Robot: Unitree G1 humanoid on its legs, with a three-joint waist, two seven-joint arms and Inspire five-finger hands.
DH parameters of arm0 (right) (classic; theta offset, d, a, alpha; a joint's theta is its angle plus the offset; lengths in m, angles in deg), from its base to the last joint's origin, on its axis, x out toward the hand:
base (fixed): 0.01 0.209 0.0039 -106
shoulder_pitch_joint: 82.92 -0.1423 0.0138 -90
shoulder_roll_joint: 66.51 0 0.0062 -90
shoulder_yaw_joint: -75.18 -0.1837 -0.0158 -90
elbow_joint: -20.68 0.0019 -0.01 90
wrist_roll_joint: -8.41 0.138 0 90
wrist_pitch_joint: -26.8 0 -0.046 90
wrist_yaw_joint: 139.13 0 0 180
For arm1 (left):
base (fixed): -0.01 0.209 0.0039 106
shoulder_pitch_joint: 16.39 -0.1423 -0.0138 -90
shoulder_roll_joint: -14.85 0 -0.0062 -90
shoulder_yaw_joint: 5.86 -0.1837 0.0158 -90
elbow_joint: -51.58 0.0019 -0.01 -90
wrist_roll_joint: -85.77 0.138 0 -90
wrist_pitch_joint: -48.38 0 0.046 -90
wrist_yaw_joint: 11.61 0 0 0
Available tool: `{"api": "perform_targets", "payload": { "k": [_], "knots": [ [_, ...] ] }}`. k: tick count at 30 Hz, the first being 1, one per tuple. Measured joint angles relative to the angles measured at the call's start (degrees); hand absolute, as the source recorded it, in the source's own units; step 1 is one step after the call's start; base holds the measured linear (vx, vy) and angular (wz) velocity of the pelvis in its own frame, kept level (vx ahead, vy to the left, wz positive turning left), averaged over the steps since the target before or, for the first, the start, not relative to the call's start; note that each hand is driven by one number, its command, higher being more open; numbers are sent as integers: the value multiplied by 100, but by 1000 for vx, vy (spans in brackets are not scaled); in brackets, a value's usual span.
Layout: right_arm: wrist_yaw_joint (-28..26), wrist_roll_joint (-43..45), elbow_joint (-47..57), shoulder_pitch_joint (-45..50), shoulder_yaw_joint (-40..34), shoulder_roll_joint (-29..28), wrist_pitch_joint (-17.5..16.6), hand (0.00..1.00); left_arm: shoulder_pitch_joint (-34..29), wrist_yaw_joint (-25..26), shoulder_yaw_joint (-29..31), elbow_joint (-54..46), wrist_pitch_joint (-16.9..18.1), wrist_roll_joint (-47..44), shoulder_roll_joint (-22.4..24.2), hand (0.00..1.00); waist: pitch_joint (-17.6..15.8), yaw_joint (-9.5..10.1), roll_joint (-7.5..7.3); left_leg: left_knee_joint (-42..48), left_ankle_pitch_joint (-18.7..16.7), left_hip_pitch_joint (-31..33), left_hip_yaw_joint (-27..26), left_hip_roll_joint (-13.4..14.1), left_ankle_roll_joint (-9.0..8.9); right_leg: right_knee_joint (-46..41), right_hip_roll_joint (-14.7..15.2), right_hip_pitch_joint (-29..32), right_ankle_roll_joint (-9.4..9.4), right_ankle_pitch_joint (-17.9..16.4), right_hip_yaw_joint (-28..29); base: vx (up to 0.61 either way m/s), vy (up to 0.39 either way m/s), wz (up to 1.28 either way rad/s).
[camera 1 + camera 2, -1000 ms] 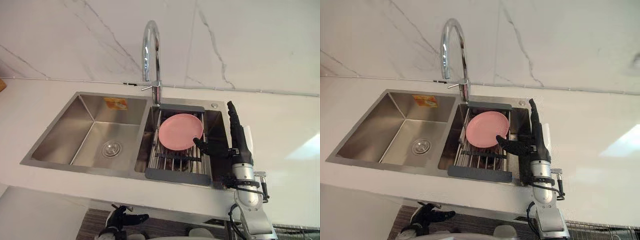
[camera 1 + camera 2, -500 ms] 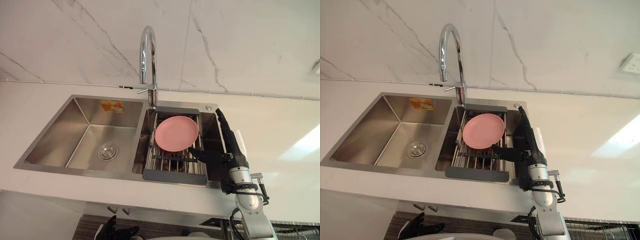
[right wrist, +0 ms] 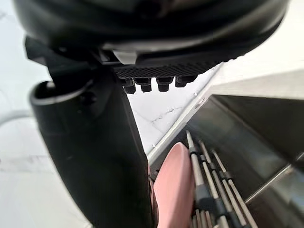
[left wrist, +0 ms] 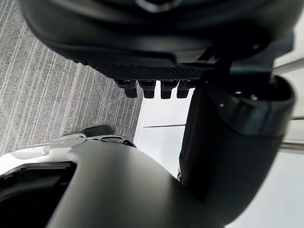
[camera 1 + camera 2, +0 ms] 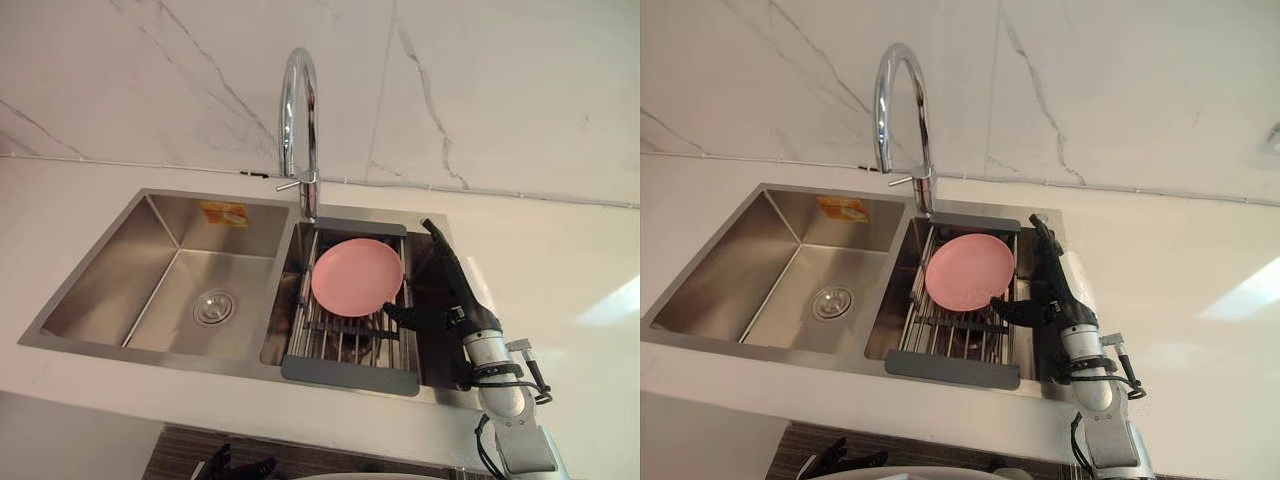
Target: Walk over to the sink, pick up the cup, carry it to the dishwasher, place the cup inside the dishwasher, then close the dishwasher door
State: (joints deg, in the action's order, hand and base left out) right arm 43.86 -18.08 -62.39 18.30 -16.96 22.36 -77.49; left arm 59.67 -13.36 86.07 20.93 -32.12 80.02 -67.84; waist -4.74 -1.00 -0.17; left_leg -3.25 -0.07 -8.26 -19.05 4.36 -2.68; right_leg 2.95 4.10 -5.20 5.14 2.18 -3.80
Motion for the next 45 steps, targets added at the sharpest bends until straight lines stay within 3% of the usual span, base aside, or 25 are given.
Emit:
{"api": "perform_targets", "payload": {
  "k": [6,11,22,45],
  "knots": [
    [39,-718,1,0,0,171,-26,100,-20,-30,14,-11,-52,5,-9,100,32,-18,-23,-61,16,-33,-44,-66,22,-2,54,12,-3,3,20,-51,-3,-3],
    [-11,-764,1,0,0,306,-48,100,-69,-75,49,-12,-82,15,3,100,132,-23,-17,-127,42,-46,-45,-79,27,-2,51,35,-4,4,19,-18,-14,0],
    [800,-1484,-260,-145,4,363,-292,100,-78,-96,54,-17,-107,16,-2,100,148,-26,-35,-167,77,-61,-26,-107,41,-3,69,35,-3,4,0,-19,-17,1],
    [557,-1565,-1346,-616,536,367,-402,100,-99,-217,163,-101,-162,28,-17,100,147,31,-117,-175,114,-25,131,-156,73,-3,106,-4,0,6,-151,-16,-13,3]
  ]
}}
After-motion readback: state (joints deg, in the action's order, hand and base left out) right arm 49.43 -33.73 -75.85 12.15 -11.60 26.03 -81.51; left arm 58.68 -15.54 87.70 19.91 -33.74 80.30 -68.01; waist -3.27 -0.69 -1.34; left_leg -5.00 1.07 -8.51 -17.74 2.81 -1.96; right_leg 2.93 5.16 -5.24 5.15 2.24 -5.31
